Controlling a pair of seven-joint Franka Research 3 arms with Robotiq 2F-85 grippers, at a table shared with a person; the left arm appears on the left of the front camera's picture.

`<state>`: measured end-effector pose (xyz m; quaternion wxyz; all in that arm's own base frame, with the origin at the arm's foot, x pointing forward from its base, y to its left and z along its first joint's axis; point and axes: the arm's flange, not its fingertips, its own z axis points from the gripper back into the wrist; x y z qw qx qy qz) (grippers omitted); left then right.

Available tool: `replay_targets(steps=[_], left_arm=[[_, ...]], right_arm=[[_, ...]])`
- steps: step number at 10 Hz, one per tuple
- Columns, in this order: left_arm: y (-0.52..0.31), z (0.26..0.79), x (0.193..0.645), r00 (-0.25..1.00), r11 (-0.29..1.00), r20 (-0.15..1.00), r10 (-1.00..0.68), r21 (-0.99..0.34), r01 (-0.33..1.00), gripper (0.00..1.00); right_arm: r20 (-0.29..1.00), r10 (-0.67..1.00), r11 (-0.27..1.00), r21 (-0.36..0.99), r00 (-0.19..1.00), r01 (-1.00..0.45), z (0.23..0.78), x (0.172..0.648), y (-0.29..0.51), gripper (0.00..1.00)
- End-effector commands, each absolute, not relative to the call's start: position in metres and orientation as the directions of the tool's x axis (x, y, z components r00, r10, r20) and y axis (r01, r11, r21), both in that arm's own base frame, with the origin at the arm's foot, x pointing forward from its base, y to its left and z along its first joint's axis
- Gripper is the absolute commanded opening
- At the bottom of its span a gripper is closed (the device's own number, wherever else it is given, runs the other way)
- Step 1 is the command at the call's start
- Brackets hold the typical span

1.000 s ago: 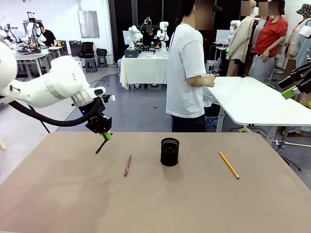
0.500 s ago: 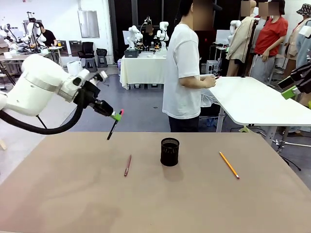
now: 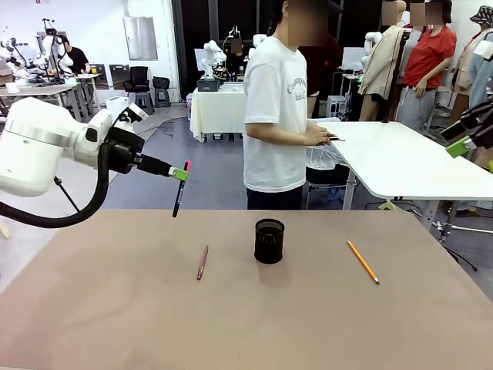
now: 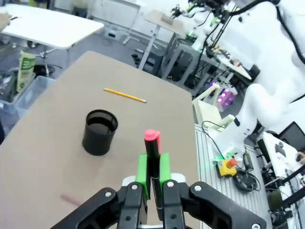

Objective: Place the pens into the pen holder.
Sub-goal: Pick up a writing instrument from the table and place it into the Pen holder.

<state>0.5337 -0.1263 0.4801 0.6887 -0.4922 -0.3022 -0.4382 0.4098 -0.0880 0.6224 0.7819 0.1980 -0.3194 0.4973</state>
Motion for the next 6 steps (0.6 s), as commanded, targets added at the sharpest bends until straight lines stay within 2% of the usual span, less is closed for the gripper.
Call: replay_targets(steps=[1,3,6], left_arm=[[-0.132,0.485,0.540,0.441,0.176,0.839,-0.319,-0.405,0.897,0.00],[-0.129,0.481,0.536,0.431,0.152,0.848,-0.309,-0.403,0.903,0.00],[-0.180,0.496,0.524,0.274,0.089,0.940,-0.206,-0.261,0.961,0.00]], right_arm=[[0.708,0.645,0.418,-0.009,0.289,-0.908,0.623,0.409,-0.088,1.00],[0.708,0.645,0.418,-0.009,0.289,-0.908,0.623,0.409,-0.088,1.00],[0.708,0.645,0.418,-0.009,0.289,-0.908,0.623,0.409,-0.088,1.00]])
